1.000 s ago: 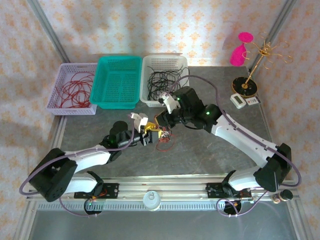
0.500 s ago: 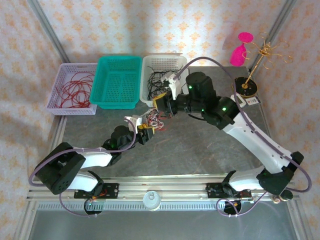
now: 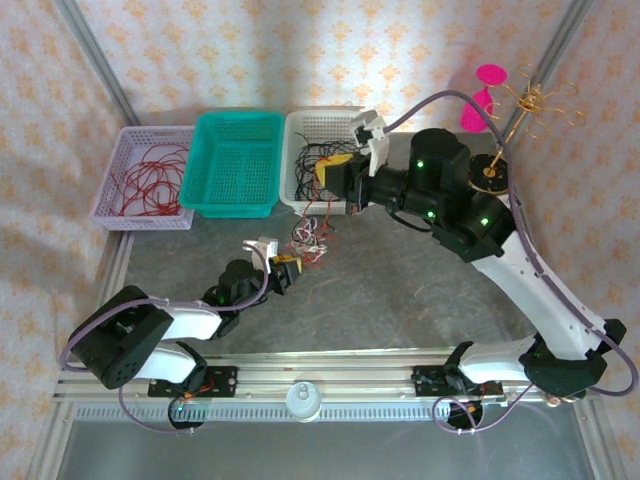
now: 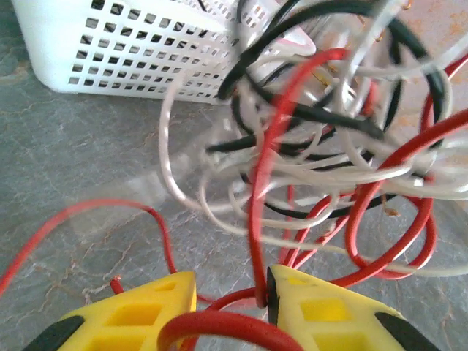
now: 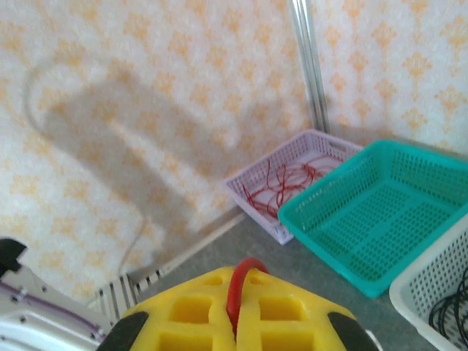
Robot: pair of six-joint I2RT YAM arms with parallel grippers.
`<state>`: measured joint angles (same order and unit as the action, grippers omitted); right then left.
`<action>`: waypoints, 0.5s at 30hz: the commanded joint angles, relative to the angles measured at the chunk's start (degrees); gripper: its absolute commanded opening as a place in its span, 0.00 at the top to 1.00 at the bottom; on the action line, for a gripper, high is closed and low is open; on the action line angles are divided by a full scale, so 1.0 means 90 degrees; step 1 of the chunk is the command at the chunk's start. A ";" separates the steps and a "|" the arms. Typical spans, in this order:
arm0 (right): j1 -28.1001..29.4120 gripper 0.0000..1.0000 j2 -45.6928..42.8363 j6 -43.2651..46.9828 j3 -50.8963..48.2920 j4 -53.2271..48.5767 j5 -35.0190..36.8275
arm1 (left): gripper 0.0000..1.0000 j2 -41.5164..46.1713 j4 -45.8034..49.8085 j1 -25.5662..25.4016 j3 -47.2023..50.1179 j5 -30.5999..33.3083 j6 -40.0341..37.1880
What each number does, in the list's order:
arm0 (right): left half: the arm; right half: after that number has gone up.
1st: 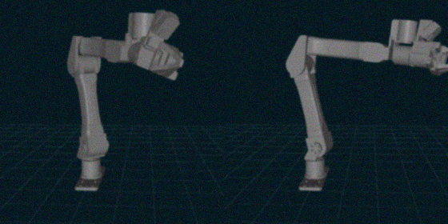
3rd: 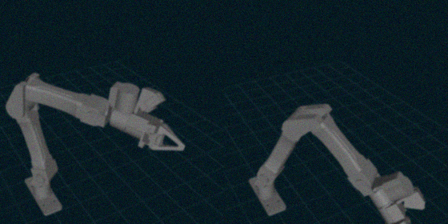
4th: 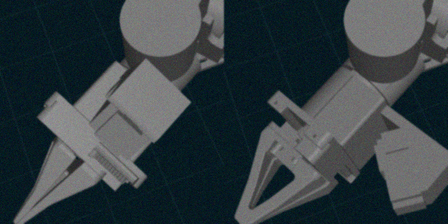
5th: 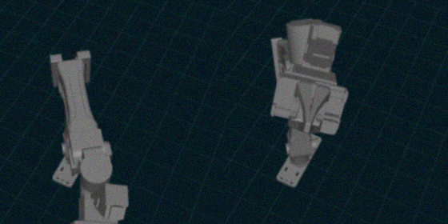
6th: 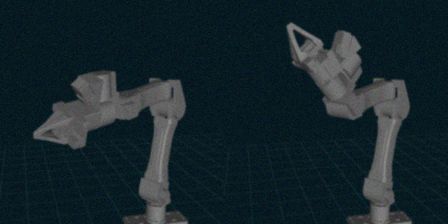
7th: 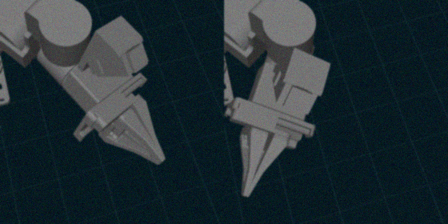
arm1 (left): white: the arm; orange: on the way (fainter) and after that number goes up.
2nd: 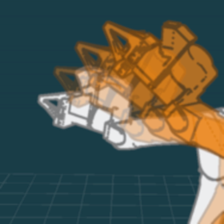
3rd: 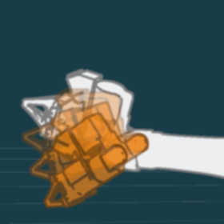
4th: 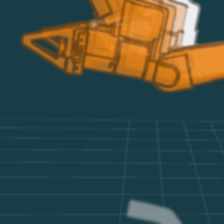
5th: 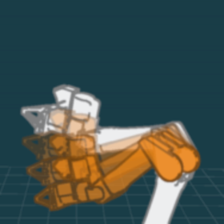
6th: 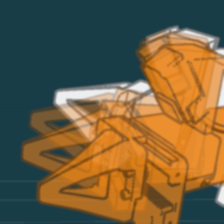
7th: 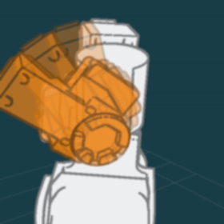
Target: Untangle the cables
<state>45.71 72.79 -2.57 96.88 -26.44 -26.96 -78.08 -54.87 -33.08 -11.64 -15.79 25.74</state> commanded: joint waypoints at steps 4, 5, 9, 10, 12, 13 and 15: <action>0.0018 1.00 -0.0169 -0.0422 0.0059 0.0499 0.0259 | 0.42 0.1357 0.0612 -0.0121 0.0326 -0.0102 0.0347; 0.0018 1.00 -0.0173 -0.0423 0.0041 0.0477 0.0286 | 0.37 0.1668 0.0896 -0.0132 0.0304 -0.0202 0.0353; 0.0017 1.00 -0.0236 -0.0486 -0.0031 0.0503 0.0313 | 0.25 0.3015 0.2493 -0.0172 -0.0134 -0.0670 0.0091; 0.0015 1.00 -0.0247 -0.0485 -0.0036 0.0531 0.0308 | 0.22 0.3300 0.2812 -0.0172 -0.0278 -0.0696 0.0014; 0.0018 1.00 -0.0222 -0.0489 -0.0050 0.0567 0.0259 | 0.17 0.3628 0.3214 -0.0173 -0.0576 -0.0624 -0.0091; 0.0018 1.00 -0.0209 -0.0489 -0.0055 0.0588 0.0242 | 0.15 0.3682 0.3309 -0.0171 -0.0715 -0.0623 -0.0144; 0.0013 1.00 -0.0162 -0.0529 -0.0090 0.0629 0.0169 | 0.13 0.3585 0.3389 -0.0172 -0.1062 -0.0653 -0.0207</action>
<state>45.71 72.47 -6.33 96.53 -24.18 -24.88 -45.87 -30.81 -34.15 -16.69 -20.14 25.96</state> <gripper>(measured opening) 0.068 0.865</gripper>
